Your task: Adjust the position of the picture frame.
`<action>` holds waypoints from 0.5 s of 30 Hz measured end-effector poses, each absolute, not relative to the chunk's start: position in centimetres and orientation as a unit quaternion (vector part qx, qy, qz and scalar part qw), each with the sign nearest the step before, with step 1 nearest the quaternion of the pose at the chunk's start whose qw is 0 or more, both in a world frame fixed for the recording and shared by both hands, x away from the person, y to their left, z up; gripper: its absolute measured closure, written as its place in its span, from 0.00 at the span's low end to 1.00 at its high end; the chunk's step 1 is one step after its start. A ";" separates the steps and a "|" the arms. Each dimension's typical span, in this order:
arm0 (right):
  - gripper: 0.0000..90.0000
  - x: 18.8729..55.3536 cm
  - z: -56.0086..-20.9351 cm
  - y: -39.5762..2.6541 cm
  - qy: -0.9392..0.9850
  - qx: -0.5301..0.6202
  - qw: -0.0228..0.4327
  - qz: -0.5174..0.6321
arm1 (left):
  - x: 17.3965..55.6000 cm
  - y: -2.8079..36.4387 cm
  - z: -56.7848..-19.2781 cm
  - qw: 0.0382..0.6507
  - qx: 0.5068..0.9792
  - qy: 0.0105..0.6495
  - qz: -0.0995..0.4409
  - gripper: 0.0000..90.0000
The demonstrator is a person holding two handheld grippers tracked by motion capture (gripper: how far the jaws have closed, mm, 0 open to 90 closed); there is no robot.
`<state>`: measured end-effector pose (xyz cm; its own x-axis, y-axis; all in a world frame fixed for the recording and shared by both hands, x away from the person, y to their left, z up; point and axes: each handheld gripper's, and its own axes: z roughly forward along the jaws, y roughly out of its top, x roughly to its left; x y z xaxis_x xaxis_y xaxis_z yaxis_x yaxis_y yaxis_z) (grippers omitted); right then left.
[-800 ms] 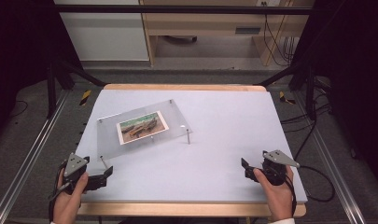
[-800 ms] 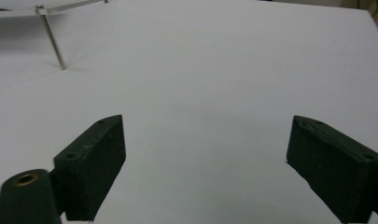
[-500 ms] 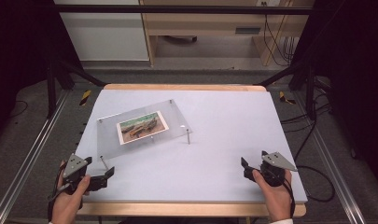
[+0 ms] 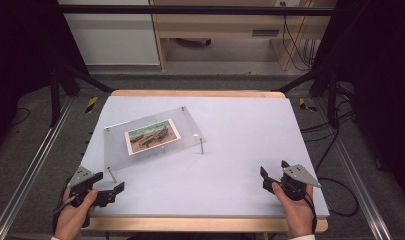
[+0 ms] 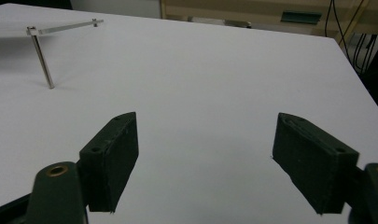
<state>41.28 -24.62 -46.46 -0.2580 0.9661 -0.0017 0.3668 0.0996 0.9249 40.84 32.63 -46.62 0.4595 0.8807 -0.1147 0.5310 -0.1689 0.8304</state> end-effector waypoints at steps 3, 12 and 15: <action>0.29 41.3 -46.5 -24.7 0.658 0.506 0.339 0.442 | 40.9 32.5 -46.8 0.429 0.740 0.477 0.199 0.06; 0.29 41.3 -46.6 -24.8 0.656 0.508 0.346 0.439 | 41.3 32.3 -47.0 0.421 0.743 0.476 0.212 0.07; 0.29 41.3 -46.6 -24.8 0.656 0.508 0.346 0.438 | 41.3 32.2 -47.0 0.421 0.741 0.478 0.212 0.08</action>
<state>41.33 -24.81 -46.61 -0.2446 0.9696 -0.0102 0.3634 0.1014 0.9261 41.33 32.23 -46.96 0.4539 0.8867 -0.0882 0.5303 -0.1892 0.8264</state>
